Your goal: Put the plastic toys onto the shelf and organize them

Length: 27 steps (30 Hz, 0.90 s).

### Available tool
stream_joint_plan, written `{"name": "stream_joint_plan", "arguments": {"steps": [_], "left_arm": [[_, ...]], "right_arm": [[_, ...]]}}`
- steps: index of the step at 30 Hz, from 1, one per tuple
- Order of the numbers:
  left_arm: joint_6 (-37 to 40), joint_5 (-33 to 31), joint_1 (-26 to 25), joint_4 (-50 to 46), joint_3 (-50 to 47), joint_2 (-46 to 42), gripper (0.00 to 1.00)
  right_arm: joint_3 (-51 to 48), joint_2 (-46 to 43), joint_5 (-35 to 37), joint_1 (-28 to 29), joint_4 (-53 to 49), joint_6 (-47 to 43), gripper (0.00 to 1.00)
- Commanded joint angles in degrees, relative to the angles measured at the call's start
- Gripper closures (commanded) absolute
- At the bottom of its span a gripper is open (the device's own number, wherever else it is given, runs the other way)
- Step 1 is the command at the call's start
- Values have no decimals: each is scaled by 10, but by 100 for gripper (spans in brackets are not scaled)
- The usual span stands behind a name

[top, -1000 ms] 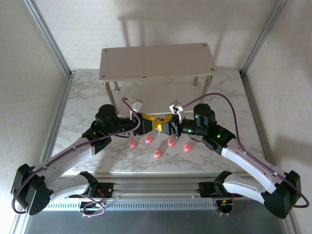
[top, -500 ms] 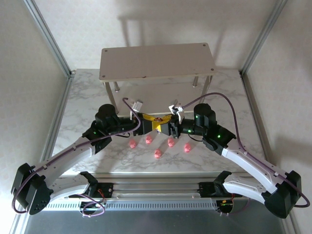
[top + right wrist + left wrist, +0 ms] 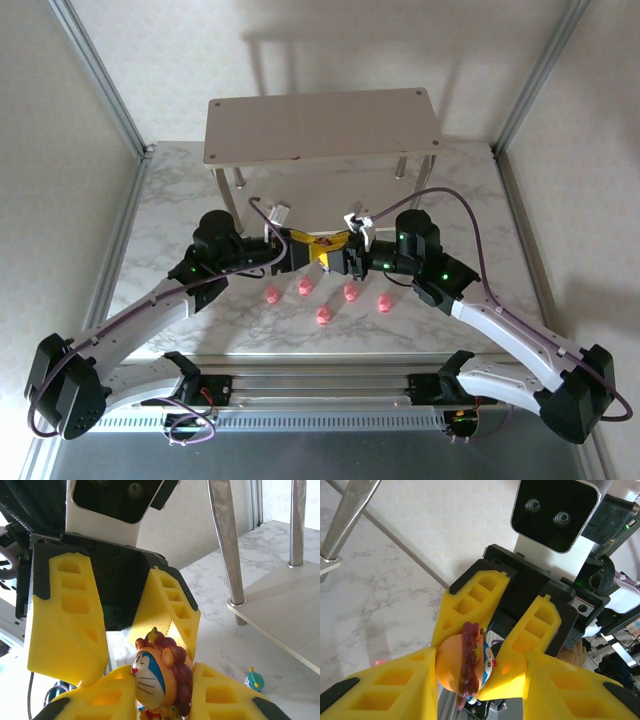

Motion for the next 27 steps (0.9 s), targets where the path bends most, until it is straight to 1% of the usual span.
{"name": "stream_joint_plan", "arguments": {"steps": [1,2,11,16,19,25,26,27], "left_arm": [[16,40,-30,-20,4,27,93],[16,40,-30,-21,4,27,96],[26,31,-30,-28,15,20,100],[18,35,-31,-23,16,17,100],[18,33,-30,-24,21,16,100],[19,32,-29,-25,25,20,100],[20,32,-29,-24,26,20,100],[21,32,-29,-25,27,21,100]], "right_arm": [[49,26,-83,43,107,-23,83],[52,29,-85,43,106,-25,82],[68,39,-83,45,96,-31,78],[78,45,-88,45,91,-35,68],[91,54,-98,46,75,-39,60],[96,63,-91,47,70,-42,60],[96,63,-91,46,68,-42,58],[98,62,-90,46,59,-43,50]]}}
